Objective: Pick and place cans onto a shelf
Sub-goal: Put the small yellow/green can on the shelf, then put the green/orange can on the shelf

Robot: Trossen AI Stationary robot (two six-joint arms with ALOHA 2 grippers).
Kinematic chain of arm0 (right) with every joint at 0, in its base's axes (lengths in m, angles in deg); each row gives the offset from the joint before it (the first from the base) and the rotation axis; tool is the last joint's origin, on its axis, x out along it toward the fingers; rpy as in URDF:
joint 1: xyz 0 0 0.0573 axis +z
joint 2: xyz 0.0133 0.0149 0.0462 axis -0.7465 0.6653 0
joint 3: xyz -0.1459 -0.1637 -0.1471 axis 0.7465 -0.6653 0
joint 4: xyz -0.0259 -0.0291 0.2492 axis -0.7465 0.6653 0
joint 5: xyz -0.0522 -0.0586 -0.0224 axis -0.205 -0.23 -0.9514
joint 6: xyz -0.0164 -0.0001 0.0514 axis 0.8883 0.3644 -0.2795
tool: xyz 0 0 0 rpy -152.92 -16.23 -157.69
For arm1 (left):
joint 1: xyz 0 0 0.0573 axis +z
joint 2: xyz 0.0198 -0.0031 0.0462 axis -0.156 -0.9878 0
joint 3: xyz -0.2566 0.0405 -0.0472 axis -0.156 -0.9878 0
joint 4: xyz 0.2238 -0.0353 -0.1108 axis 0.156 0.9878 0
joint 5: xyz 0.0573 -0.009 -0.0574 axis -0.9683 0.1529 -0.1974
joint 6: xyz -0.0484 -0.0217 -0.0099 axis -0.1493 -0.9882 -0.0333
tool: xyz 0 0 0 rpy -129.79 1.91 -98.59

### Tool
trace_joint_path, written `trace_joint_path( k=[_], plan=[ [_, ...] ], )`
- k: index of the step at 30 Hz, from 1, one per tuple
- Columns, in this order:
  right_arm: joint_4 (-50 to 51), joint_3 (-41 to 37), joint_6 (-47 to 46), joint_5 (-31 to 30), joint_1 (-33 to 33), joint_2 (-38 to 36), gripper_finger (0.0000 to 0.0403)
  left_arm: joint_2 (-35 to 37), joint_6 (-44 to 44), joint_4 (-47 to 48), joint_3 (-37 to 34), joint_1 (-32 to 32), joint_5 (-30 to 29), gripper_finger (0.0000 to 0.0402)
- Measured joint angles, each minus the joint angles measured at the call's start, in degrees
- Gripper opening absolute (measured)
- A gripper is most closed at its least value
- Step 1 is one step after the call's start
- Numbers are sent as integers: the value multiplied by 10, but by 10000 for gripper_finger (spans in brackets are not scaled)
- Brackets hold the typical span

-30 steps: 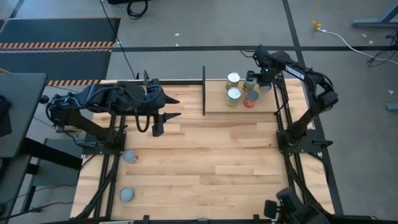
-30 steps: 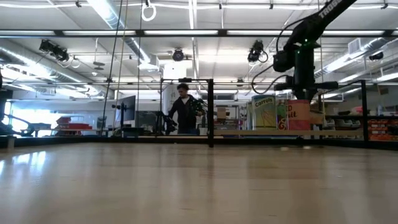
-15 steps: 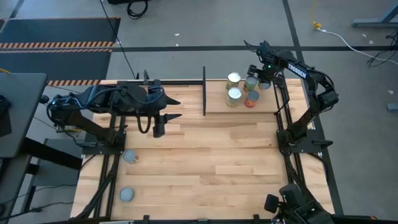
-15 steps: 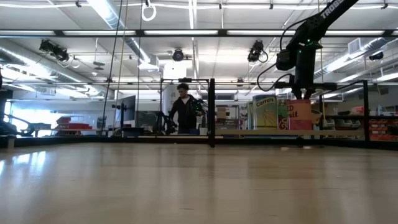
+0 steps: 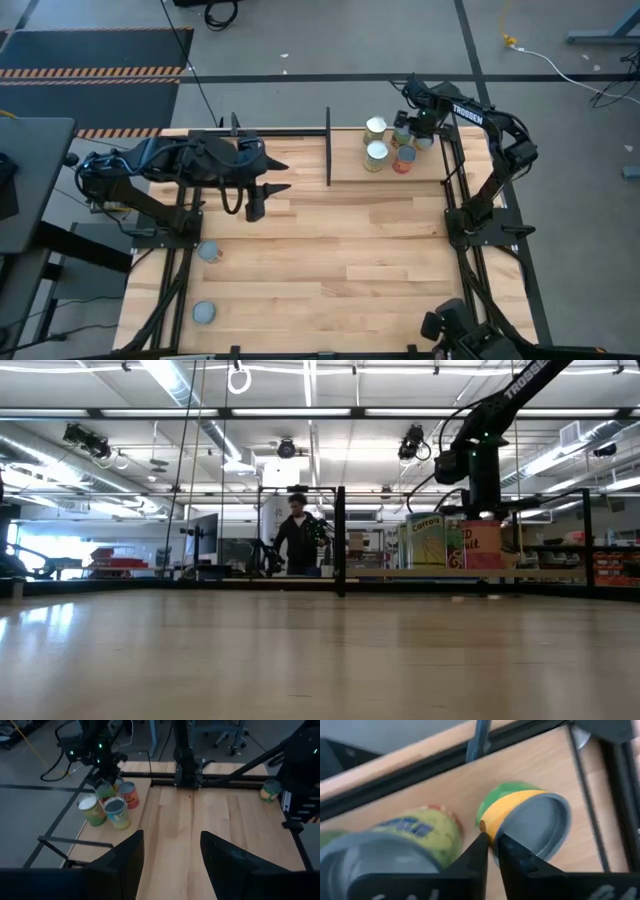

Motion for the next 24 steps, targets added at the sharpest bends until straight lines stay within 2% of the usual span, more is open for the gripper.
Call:
trace_joint_path(
  k=[7, 11, 14, 19, 24],
  plan=[
    [1, 0, -7, -36, 1, -5, 92, 0, -3, 10, 0, -20, 0, 199],
    [1, 3, -7, -53, 10, -6, 97, 0, -3, 9, 0, -23, 0, 199],
    [-1, 10, -2, -100, 29, -20, 95, 5, -14, 10, 0, -24, 0, 199],
    [-1, 23, 19, -205, 59, -76, 94, 35, -26, 4, 1, -36, 0, 199],
    [-9, 24, 88, -254, 129, -169, 94, 58, -10, 6, 1, -50, 0, 199]
  ],
)
